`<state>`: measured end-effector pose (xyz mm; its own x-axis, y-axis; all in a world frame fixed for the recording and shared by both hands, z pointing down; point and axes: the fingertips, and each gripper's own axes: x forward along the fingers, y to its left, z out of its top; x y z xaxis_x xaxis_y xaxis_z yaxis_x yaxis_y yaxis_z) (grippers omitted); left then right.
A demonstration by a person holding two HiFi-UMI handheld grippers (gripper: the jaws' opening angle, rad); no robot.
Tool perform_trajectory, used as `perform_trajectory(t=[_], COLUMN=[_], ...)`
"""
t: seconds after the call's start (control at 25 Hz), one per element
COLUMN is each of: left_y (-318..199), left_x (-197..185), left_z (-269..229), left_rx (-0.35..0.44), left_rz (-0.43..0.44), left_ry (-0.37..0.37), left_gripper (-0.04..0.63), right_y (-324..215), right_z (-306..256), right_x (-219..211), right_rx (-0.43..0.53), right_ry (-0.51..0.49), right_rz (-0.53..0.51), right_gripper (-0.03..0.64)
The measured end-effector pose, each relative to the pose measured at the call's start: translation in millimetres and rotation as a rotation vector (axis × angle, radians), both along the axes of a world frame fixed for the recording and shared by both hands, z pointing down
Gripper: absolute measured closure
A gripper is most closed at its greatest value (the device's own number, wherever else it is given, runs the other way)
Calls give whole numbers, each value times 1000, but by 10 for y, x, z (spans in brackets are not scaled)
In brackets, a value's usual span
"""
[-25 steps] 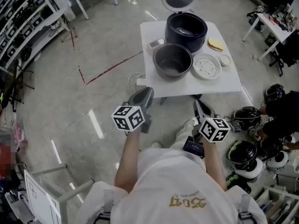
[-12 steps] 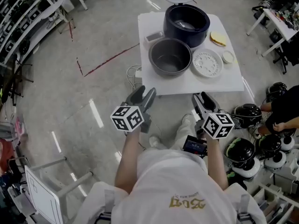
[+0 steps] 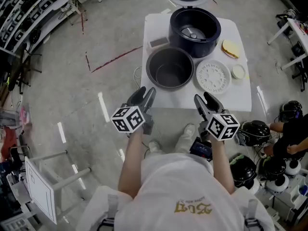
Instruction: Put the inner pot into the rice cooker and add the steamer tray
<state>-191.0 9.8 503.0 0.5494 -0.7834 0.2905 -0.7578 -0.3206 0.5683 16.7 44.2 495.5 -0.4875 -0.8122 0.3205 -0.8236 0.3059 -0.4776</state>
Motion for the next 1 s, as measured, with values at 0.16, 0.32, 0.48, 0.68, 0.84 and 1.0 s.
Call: perform_trajectory(t=[0.16,0.32,0.48,0.68,0.84,1.0], left_y=[-156,-246,-269,-258,-275,-348], left_x=[103,190,140,119,67,-6], left_z=[29,35,35,94,172,236], left_rx=[-14,-31,-52,-81,-103,-119], left_rz=[-58,-120,-187,-232,-250,-264], left_ry=[-18,-38,-69,-100,-105,-103], left_gripper=[385,385,383,383,383,382], right_y=[-254,-425,-518,-645,-702,-775], right_z=[44,67,98,188,253,294], right_x=[163,310,306,309,248,186], right_rx=[-11,-30,-50,-81,-101,-122], right_ry=[-26,-47,-69,-109,-130,-139], right_rz=[-43,-97,-162,-201,-217,-221], right_gripper=[422,422,423,422,423,423])
